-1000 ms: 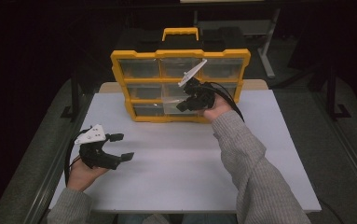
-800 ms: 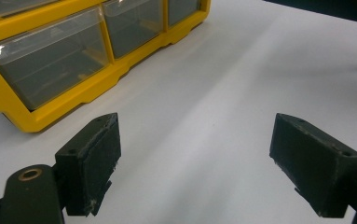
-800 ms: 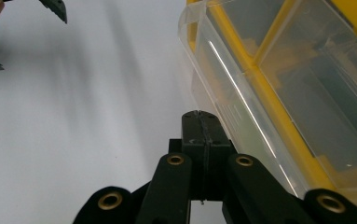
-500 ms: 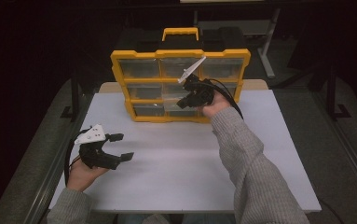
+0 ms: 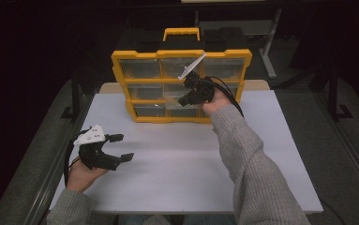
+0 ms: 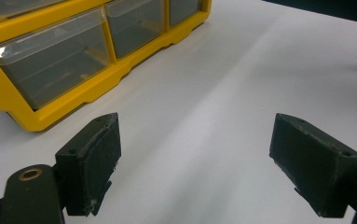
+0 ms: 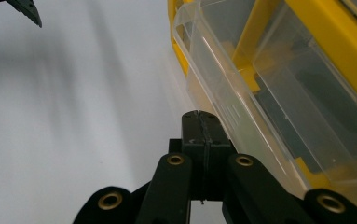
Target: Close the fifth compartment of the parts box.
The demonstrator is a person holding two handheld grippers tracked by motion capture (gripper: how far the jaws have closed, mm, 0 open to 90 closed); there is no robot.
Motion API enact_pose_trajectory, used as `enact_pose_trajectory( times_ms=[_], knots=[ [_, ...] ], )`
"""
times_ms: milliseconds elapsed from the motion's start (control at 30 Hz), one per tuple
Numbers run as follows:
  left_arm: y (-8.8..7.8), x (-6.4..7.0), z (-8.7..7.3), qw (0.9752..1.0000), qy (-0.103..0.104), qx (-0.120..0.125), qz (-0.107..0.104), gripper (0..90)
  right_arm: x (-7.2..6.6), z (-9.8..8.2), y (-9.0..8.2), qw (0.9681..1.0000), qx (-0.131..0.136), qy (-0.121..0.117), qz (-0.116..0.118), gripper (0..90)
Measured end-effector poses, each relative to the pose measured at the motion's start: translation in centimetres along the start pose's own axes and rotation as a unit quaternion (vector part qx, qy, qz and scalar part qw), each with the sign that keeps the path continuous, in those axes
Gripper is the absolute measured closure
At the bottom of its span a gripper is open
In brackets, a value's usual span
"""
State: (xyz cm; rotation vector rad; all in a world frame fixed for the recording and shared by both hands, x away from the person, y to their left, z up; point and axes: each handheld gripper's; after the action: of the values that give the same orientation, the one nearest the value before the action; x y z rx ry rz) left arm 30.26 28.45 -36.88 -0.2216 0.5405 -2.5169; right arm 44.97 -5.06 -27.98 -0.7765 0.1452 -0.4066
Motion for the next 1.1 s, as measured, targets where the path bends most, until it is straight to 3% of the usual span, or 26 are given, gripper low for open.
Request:
enact_pose_trajectory(
  times_ms=[400, 1100],
  knots=[
    [0.0, 0.0, 0.0, 1.0000, -0.001, -0.001, -0.001, 16.4, 0.7, -0.1, -0.3, 0.9999, -0.001, 0.010, -0.013, 88.8],
    [0.0, 0.0, 0.1, 1.0000, 0.001, -0.001, -0.001, 16.3, 1.0, 0.0, -0.2, 0.9998, -0.001, 0.004, -0.019, 88.8]
  ],
)
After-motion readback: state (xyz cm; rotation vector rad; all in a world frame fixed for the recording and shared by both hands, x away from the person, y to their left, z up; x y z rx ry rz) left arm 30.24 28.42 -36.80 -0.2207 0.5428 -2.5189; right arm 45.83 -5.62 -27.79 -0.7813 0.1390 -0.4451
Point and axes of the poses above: each handheld gripper's, and its own axes: y roughly forward along the jaws, z roughly out of its top, x roughly to its right, and after that the axes turned 5 degrees about x, right-handed
